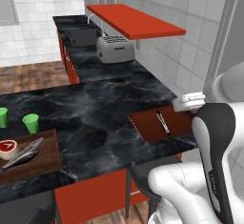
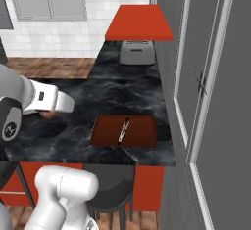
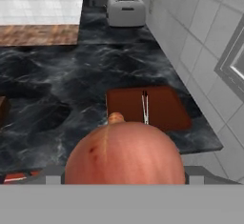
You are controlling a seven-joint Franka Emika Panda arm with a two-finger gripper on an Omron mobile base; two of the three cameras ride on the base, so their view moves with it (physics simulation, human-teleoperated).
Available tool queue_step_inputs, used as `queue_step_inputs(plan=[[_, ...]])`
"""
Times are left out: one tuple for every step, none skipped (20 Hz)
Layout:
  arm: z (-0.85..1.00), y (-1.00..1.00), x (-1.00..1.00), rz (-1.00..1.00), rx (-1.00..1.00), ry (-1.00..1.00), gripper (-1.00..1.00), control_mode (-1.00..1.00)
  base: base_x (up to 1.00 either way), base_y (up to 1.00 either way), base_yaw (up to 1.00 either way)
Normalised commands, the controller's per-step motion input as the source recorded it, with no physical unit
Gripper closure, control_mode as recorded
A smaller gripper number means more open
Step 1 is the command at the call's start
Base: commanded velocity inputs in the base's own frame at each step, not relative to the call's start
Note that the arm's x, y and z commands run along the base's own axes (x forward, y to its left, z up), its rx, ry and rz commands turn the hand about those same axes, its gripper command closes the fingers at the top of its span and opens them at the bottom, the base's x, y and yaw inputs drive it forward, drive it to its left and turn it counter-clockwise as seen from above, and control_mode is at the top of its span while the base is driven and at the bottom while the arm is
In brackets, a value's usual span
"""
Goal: Gather the onion and potato from the fridge and place them on a tray on the dining counter. Then gather the steak and fish from the fridge and place them on the other tray.
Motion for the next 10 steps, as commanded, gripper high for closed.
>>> queue_step_inputs(plan=[[-0.16, -0.11, 0.46, 0.00, 0.00, 0.15, 1.00, -1.00, 0.00, 0.00, 0.00], [-0.16, -0.11, 0.48, 0.00, 0.00, 0.18, 1.00, -1.00, 0.00, 0.00, 0.00], [-0.16, -0.16, 0.54, 0.00, 0.00, 0.19, 1.00, -1.00, 0.00, 0.00, 0.00], [-0.17, -0.17, 0.55, 0.00, 0.00, 0.21, 1.00, -1.00, 0.00, 0.00, 0.00], [-0.19, -0.19, 0.56, 0.00, 0.00, 0.22, 1.00, -1.00, 0.00, 0.00, 0.00], [-0.21, -0.15, 0.55, 0.00, 0.00, 0.20, 1.00, -1.00, 0.00, 0.00, 0.00], [-0.25, -0.14, 0.56, 0.00, 0.00, 0.18, 1.00, -1.00, 0.00, 0.00, 0.00], [-0.28, -0.14, 0.56, 0.00, 0.00, 0.17, 1.00, -1.00, 0.00, 0.00, 0.00], [-0.32, -0.12, 0.56, 0.00, 0.00, 0.15, 1.00, -1.00, 0.00, 0.00, 0.00], [-0.40, -0.07, 0.52, 0.00, 0.00, 0.10, 1.00, -1.00, 0.00, 0.00, 0.00]])
